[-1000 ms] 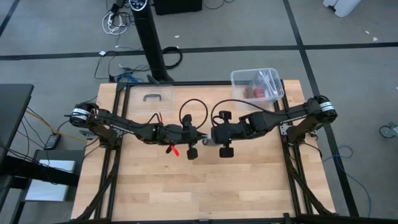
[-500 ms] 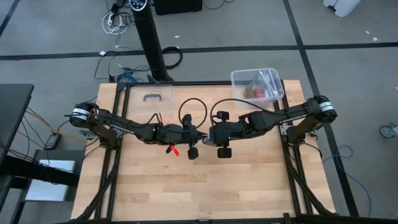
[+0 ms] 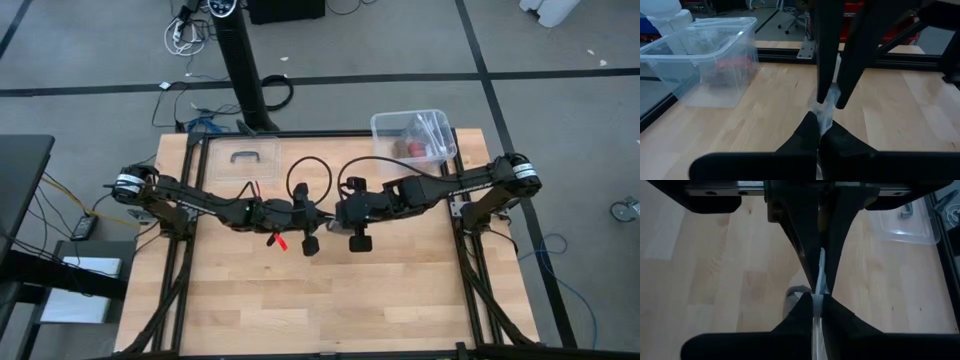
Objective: Roll bandage
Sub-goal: Close the transparent zip bag
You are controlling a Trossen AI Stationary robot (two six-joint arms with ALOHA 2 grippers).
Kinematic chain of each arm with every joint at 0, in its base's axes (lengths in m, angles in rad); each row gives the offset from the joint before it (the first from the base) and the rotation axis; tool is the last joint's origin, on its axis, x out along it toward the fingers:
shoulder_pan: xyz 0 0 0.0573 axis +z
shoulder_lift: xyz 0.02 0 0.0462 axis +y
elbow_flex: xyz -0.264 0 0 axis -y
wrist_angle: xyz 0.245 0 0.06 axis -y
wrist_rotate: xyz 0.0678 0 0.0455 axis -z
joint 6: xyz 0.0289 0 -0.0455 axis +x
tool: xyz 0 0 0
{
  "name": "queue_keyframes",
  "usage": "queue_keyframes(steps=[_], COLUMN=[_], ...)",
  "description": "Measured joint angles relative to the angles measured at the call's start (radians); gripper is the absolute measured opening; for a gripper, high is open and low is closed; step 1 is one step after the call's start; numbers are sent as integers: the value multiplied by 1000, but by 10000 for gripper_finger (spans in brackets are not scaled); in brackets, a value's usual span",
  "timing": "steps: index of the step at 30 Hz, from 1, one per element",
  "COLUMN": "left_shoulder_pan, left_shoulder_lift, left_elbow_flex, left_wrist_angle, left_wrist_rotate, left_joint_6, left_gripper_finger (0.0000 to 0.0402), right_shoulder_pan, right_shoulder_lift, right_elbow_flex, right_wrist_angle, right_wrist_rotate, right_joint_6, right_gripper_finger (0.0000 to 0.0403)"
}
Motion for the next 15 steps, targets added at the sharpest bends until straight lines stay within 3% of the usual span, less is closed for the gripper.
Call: queue_keyframes(steps=[15], left_shoulder_pan=[-2], left_shoulder_lift=[1], left_elbow_flex=[0], left_wrist_angle=[2], left_wrist_rotate=[3], left_joint_6=[23], left_gripper_finger=[3], right_shoulder_pan=[2], right_shoulder_lift=[0], right_elbow_flex=[1], right_wrist_angle=[-56], right_wrist_rotate=[5], right_joint_6=[10], right_gripper_finger=[18])
